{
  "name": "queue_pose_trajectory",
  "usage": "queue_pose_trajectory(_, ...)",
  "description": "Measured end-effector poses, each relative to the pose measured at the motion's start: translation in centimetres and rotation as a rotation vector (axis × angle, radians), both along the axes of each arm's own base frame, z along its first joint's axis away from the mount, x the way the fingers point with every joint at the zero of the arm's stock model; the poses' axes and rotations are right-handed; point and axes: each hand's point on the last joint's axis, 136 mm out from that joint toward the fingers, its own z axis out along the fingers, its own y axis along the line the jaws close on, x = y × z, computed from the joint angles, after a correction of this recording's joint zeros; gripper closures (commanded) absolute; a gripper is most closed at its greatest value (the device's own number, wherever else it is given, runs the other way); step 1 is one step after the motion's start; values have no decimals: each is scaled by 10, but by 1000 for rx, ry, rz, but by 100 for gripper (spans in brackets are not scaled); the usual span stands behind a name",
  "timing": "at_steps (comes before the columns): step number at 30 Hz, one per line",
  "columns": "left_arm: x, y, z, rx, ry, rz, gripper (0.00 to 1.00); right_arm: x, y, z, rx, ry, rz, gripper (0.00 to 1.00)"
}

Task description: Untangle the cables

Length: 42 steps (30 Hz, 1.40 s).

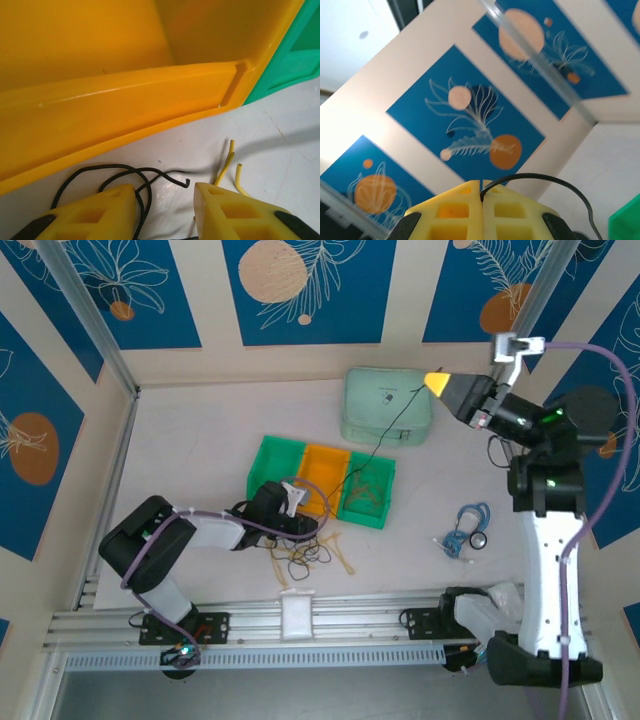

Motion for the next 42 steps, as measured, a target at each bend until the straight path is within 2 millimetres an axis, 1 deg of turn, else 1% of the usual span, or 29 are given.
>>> queue_pose_trajectory(3, 3, -4, 1, -24, -11, -3, 64, -10, -15, 12, -34, -71, -125, 100)
queue_pose_trajectory(7, 5, -9, 3, -47, -24, -9, 64, -17, -30, 13, -78, -118, -272, 100)
queue_pose_trajectory(9, 6, -9, 3, -49, -26, -10, 64, -14, -37, 9, -96, -118, -325, 100)
queue_pose_trajectory(14, 6, -10, 3, -53, -29, -12, 64, 3, -56, -6, -142, -77, -460, 100)
queue_pose_trajectory(18, 7, -12, 2, -60, -32, -15, 64, 9, -68, -12, -176, -69, -544, 100)
queue_pose_trajectory(21, 8, -13, 3, -68, -37, -17, 64, 10, -71, -15, -188, -67, -568, 100)
queue_pose_trajectory(25, 7, -14, 5, -75, -37, -20, 62, 10, -69, -16, -190, -64, -556, 100)
queue_pose_trajectory(29, 5, -14, 9, -79, -32, -28, 57, 9, -67, -19, -193, -55, -538, 100)
queue_pose_trajectory(32, 0, -10, 13, -69, -11, -27, 52, 8, -63, -20, -196, -50, -506, 100)
queue_pose_trajectory(34, -4, -7, 21, -64, -6, -28, 50, 9, -60, -22, -197, -42, -474, 100)
queue_pose_trajectory(36, -8, -4, 37, -72, -15, -28, 48, 11, -56, -23, -197, -34, -436, 100)
queue_pose_trajectory(40, -10, -2, 90, -116, -85, -38, 49, 13, -44, -28, -192, -10, -339, 100)
queue_pose_trajectory(42, -10, 0, 124, -147, -145, -42, 53, 14, -35, -31, -191, 0, -283, 100)
